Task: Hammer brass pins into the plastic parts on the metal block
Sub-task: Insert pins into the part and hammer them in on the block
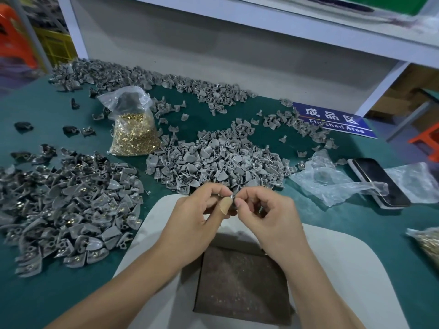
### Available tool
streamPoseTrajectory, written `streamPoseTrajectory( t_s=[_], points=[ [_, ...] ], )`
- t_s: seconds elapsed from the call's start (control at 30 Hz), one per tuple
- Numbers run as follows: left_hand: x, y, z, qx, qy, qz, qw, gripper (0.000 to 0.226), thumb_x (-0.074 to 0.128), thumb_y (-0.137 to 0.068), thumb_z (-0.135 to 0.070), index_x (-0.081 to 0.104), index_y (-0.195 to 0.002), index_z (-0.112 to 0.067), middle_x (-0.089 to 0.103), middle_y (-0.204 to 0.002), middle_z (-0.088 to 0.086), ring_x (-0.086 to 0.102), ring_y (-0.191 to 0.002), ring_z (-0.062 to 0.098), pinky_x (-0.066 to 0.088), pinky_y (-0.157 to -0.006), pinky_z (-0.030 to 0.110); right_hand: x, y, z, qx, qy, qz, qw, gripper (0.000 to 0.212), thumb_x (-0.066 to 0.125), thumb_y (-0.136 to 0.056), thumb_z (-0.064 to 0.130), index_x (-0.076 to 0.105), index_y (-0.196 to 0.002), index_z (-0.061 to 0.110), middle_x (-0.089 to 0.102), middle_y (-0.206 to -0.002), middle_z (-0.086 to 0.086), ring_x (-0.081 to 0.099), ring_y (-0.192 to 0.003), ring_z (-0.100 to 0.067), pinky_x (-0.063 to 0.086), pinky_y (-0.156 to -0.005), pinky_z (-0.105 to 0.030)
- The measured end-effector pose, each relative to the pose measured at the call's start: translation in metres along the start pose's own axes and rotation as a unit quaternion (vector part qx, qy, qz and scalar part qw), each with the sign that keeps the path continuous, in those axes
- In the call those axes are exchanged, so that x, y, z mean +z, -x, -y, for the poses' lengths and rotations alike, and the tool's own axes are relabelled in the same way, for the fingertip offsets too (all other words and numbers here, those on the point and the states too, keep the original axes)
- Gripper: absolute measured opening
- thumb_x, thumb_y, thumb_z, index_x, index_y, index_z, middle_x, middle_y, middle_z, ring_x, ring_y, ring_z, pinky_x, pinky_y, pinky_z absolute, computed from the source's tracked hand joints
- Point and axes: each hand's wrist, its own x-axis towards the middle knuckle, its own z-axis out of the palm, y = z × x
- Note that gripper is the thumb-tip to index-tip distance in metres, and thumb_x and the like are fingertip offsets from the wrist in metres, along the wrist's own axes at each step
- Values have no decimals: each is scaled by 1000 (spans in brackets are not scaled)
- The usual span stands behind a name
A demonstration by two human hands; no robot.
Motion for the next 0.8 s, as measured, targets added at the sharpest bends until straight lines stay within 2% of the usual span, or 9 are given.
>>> streamPoseTrajectory(
  t_s=[0.2,0.3,0.4,0.5,0.67,0.8],
  points=[
    [0,1,1,-32,16,-20,999,12,62,-98,-27,60,-104,-38,76,-84,-13,74,-78,8,55,-73,16,2,-2,-1,3,-11,22,1000,10,67,-91,21,74,-84,24,67,-71,2,59,-66,-15,51,-64,-35],
    [2,-1,1,-47,33,-27,998,6,62,-97,-29,62,-103,-32,77,-85,-9,75,-80,10,56,-74,21,2,-4,1,18,-48,19,999,12,69,-94,15,75,-85,22,72,-76,1,66,-72,-19,55,-69,-33],
    [4,-3,1,-64,57,-28,996,11,61,-98,-33,63,-105,-25,78,-88,-4,76,-82,14,60,-78,33,0,-3,2,31,-61,-1,998,14,70,-95,10,77,-91,21,75,-81,2,70,-78,-18,57,-73,-31],
    [4,-4,1,-67,68,-25,995,13,61,-99,-31,63,-108,-21,78,-90,-2,76,-85,16,61,-81,38,-1,-3,3,39,-65,-9,997,13,70,-96,8,79,-96,17,76,-84,2,72,-82,-18,58,-75,-32],
    [4,-4,1,-57,97,-19,993,12,59,-101,-24,62,-111,-18,79,-92,0,76,-91,18,60,-81,28,-3,0,3,43,-65,-21,997,22,64,-99,9,78,-98,26,76,-82,8,71,-77,-10,51,-67,-17],
    [2,-4,1,-55,83,-22,995,10,59,-100,-28,63,-109,-26,79,-92,-4,76,-87,15,59,-80,25,-3,0,2,33,-62,-12,997,16,69,-97,12,78,-99,25,77,-86,8,73,-84,-16,54,-71,-22]
  ],
)
